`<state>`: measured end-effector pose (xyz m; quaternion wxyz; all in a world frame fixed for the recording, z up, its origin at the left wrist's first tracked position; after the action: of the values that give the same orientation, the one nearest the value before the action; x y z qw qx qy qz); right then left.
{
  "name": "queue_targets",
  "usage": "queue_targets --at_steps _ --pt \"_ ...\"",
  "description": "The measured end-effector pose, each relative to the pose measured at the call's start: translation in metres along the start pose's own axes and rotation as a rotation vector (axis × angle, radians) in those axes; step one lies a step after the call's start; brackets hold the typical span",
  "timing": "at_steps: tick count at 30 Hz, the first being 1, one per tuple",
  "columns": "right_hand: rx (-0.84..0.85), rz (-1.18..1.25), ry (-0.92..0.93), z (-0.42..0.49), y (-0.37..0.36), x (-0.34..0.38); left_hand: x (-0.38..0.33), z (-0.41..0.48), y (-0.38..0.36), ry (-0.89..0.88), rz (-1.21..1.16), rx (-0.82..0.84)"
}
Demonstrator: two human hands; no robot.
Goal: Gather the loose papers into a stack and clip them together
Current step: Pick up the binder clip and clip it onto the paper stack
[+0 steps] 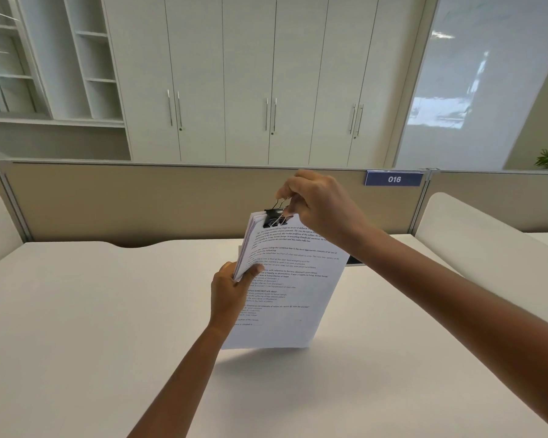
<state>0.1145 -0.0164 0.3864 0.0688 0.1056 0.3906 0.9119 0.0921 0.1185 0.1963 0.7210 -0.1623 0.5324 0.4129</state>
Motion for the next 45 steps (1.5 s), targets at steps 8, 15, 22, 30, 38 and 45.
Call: queue_targets --at_steps 8,15,22,30,38,45 --pt "0.001 0.055 -0.005 0.004 -0.002 0.006 -0.002 -0.004 -0.004 -0.006 -0.015 0.003" --pt "0.198 0.012 -0.035 0.01 -0.016 0.005 0.004 -0.004 -0.003 0.042 -0.059 0.0" --pt "0.046 0.089 -0.115 -0.008 -0.007 -0.027 0.012 0.004 -0.004 0.203 -0.315 0.04" --pt "-0.084 0.406 -0.755 -0.116 -0.06 -0.149 0.022 0.011 0.001 0.294 -0.404 0.053" --pt "0.266 0.926 -1.049 -0.219 -0.156 -0.157 0.052 0.011 0.006 0.473 -0.496 0.129" --pt "0.169 0.934 -1.109 -0.226 -0.184 -0.153 0.083 0.012 0.012 0.65 -0.418 0.128"
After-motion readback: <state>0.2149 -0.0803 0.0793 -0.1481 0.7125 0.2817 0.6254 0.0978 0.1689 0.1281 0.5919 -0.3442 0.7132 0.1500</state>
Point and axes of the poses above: each hand's wrist, its own z-axis towards the middle knuckle, its own y-axis out of the back of the hand, x = y × z, the point moved 9 cm from there along z, towards the middle knuckle, and after that the axes turned 3 degrees about z, right-handed, at the moved point
